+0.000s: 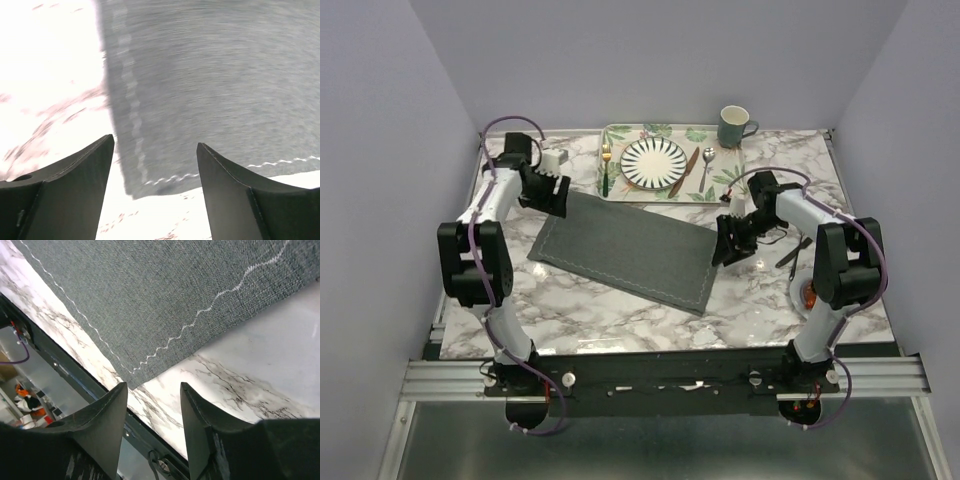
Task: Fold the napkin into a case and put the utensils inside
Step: Pick up the rectangle-folded napkin at the center of the board.
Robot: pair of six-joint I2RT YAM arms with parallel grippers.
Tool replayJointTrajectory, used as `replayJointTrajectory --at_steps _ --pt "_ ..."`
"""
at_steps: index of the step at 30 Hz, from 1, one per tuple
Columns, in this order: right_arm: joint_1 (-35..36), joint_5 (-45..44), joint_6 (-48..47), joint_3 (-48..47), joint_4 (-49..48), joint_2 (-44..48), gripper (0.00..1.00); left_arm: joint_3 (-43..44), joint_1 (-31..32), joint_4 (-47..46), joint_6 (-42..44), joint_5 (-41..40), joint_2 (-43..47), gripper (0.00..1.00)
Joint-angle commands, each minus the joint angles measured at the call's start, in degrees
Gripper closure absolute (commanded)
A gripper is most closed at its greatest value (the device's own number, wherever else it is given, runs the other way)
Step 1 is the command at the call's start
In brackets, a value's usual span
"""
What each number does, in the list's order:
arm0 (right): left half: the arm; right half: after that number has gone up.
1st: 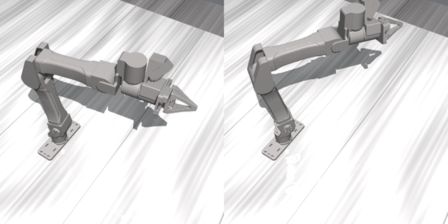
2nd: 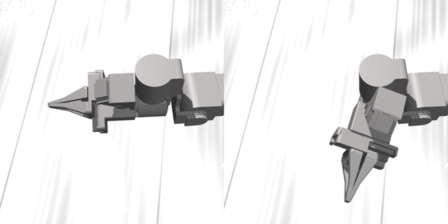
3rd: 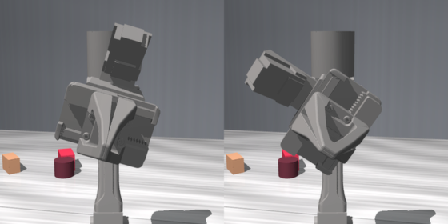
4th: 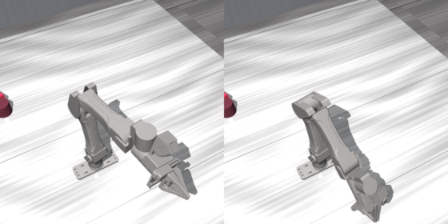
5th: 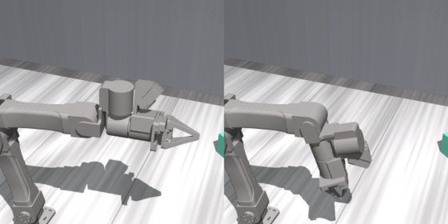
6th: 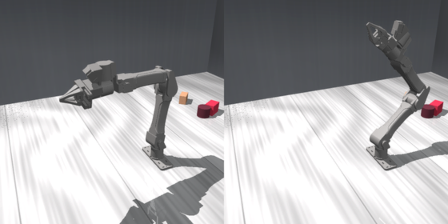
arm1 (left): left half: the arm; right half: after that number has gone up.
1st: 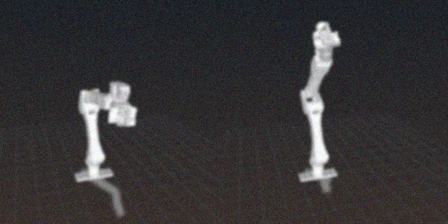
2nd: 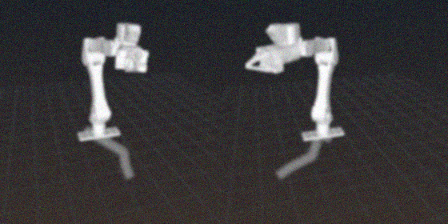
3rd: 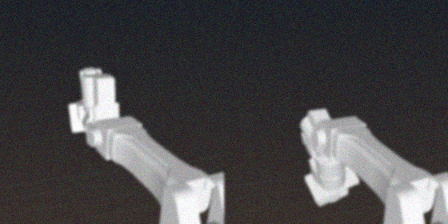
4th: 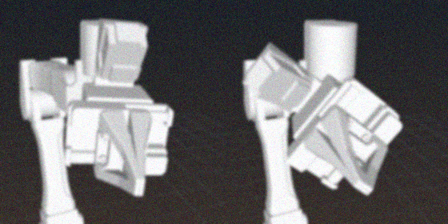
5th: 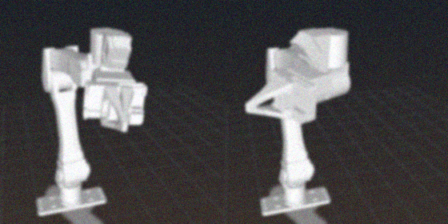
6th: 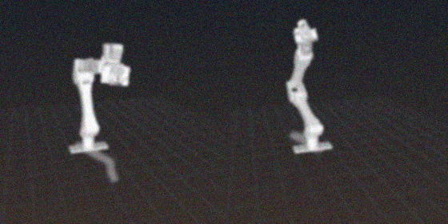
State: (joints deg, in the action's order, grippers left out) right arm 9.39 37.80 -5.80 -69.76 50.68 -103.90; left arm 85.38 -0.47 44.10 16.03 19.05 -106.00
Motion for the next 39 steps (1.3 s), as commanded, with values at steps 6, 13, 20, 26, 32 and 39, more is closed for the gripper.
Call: replayJointTrajectory --at_steps 6,13,20,26,32,39 --pt "0.28 -0.53 5.45 2.69 -3.04 -0.96 0.43 -1.02 -5.33 -3.84 -2.50 -3.75 -3.25 0.21" --pt "-0.16 -0.71 7.12 4.01 -2.95 -0.96 0.43 1.89 -4.72 -3.75 -1.80 -4.28 -9.31 0.33" --pt "-0.25 -0.97 7.47 4.02 -2.86 -0.78 0.43 -0.65 -0.94 -5.77 0.49 -10.32 -10.64 0.42" --pt "-0.25 -1.06 7.74 3.75 -2.78 -0.78 0.43 -7.86 0.29 -6.04 2.16 -11.84 -7.30 0.61" --pt "-0.25 -0.71 8.17 3.66 -2.95 -1.31 0.43 -11.38 0.21 -5.69 2.34 -11.23 -2.56 0.94" --pt "-0.25 -0.71 8.35 3.49 -2.86 -2.01 0.43 -8.04 4.76 -2.97 0.67 -5.86 5.17 1.00"
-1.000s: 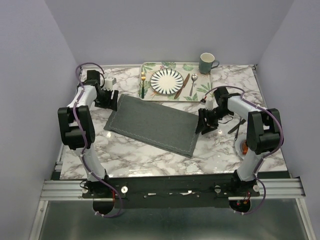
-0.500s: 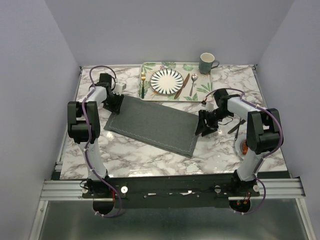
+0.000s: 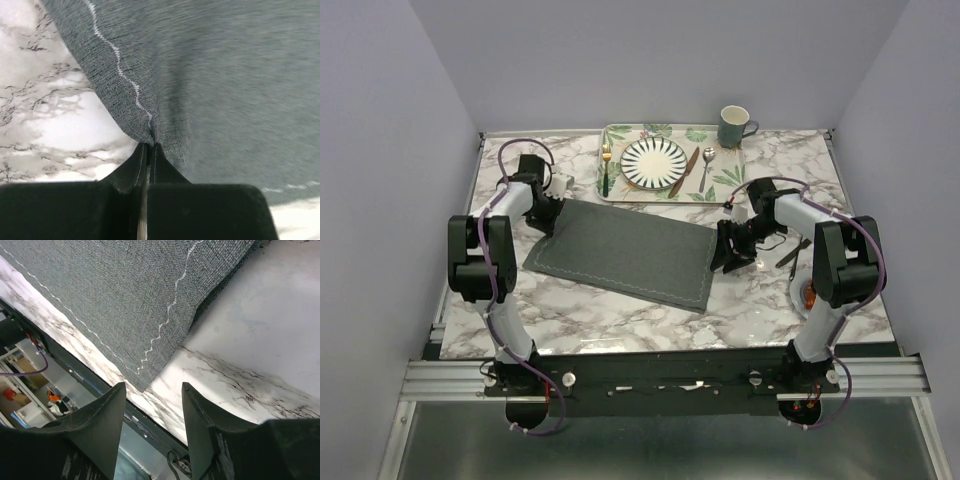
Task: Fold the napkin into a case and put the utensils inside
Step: Pick up the rectangle-folded napkin at the center of the board, then fold the rectangle-folded napkin at the center of the board.
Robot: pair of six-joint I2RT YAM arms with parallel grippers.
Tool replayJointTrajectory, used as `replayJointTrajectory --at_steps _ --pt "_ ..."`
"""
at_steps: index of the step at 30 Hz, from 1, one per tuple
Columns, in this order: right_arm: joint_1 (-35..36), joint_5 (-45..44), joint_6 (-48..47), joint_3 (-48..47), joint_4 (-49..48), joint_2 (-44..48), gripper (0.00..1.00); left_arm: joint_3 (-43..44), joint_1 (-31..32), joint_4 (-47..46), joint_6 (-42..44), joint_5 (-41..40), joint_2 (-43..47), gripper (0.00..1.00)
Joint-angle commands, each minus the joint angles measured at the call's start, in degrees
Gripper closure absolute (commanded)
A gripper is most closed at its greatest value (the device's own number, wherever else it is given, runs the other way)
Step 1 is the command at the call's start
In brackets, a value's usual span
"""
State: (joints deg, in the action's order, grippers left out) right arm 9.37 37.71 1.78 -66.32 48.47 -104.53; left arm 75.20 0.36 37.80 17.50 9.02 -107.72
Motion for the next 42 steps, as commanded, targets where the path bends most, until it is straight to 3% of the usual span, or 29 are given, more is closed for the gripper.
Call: replayJointTrajectory --at_steps 1,12,20,26,33,36,37,42 --pt "-0.23 -0.62 0.85 0.06 -0.66 -1.55 0.43 2.41 4.73 3.68 -0.80 4.43 8.30 1.00" --pt "-0.23 -3.00 1.65 -0.73 0.22 -4.98 0.39 5.22 19.14 8.61 -8.79 16.64 9.03 1.00" --pt "-0.49 -1.60 1.91 1.28 0.40 -5.33 0.23 7.07 28.37 1.33 -23.11 27.62 1.82 1.00" --pt "-0.66 -0.10 2.35 1.73 0.05 -6.74 0.24 9.26 32.51 -6.06 -33.48 29.22 -3.37 1.00" --pt "-0.58 0.25 2.88 1.90 -0.39 -7.97 0.31 11.80 35.67 -11.70 -41.31 28.51 -6.88 1.00" --pt "-0.58 -0.01 2.61 1.99 -0.39 -7.62 0.31 12.25 36.90 -12.31 -42.89 28.60 -8.20 0.70" --pt "-0.66 -0.01 2.53 2.08 -0.30 -7.36 0.31 11.82 36.82 -13.01 -43.33 29.91 -7.77 0.53" --pt "-0.66 1.66 1.91 2.69 -0.48 -5.51 0.31 3.93 30.78 -22.24 -46.50 36.07 -1.54 0.45"
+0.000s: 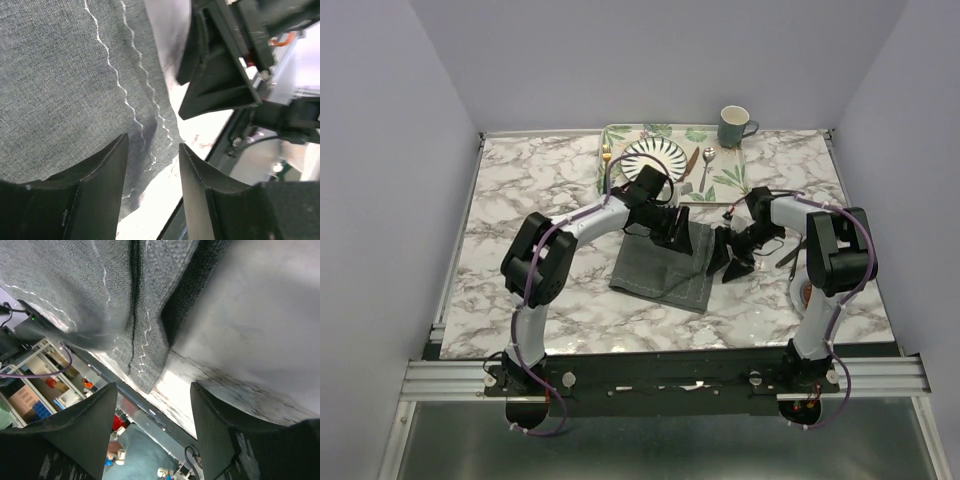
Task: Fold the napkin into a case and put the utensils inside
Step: Fold the rectangle-folded napkin at the center of the board.
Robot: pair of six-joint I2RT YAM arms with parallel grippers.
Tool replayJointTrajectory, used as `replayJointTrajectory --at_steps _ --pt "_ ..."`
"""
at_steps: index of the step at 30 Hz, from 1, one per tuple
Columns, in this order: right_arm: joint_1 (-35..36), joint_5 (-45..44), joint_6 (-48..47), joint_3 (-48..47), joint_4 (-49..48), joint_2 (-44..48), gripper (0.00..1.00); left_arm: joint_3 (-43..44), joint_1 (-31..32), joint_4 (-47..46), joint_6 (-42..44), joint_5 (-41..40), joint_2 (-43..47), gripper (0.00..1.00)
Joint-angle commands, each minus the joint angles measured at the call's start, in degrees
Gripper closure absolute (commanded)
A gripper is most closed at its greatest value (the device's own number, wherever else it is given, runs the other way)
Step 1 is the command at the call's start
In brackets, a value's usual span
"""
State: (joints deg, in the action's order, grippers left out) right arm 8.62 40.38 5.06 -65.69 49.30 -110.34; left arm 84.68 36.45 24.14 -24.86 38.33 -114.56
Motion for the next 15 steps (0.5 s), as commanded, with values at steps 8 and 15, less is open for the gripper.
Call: replayJointTrajectory --at_steps 8,15 --pt "0.08 0.75 -1.63 -0.75 -1.31 1.10 0.38 -8.48 -11.57 7.65 16.84 -1.40 11.90 0.52" --pt "0.08 -2.49 -4.26 -10.58 -0.96 0.92 0.43 -10.94 -11.05 13.12 23.80 -4.66 11.21 0.58"
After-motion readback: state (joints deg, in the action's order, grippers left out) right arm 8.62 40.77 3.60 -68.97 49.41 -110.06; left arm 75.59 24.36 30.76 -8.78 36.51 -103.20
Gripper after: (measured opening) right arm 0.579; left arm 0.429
